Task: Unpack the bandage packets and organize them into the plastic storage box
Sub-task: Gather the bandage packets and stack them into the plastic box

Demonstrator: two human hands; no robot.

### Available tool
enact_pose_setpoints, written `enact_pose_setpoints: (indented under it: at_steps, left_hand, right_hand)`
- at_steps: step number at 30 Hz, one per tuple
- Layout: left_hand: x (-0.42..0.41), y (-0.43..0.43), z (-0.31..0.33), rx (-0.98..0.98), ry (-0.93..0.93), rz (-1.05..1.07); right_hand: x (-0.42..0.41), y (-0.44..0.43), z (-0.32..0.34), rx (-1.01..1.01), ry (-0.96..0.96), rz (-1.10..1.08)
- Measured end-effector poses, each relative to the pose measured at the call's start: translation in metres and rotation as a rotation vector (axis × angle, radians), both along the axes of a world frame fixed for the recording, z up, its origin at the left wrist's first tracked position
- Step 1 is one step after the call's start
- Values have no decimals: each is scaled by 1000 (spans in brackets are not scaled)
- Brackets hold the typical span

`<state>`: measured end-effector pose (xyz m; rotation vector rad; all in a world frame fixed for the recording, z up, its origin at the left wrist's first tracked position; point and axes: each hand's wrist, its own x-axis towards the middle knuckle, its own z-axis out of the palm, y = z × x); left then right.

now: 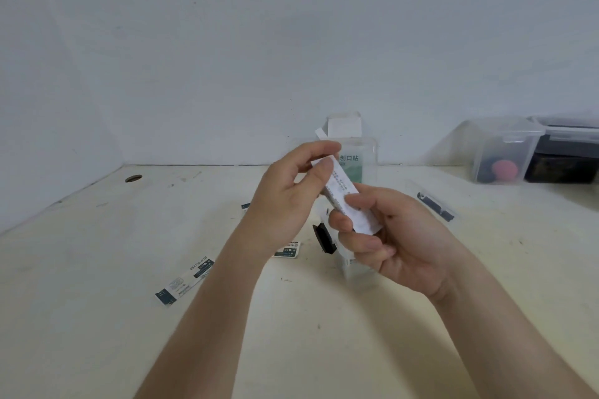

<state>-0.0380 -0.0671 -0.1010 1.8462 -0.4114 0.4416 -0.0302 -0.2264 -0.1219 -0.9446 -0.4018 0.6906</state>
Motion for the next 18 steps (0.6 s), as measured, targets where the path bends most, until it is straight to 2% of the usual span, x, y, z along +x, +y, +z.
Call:
enact_pose_setpoints:
  at_steps: [10,15,18]
  left_hand:
    - [-10,-10,-7,46,40,53]
    - [-4,-7,-2,102,41,109]
    - [3,-5,4,-37,102,24]
  right_hand:
    - [-7,1,2,-244,-225,-186]
    - [-8,-6,9,-506,-448,-294]
    - [-6,-12,17,-626,-515,-314]
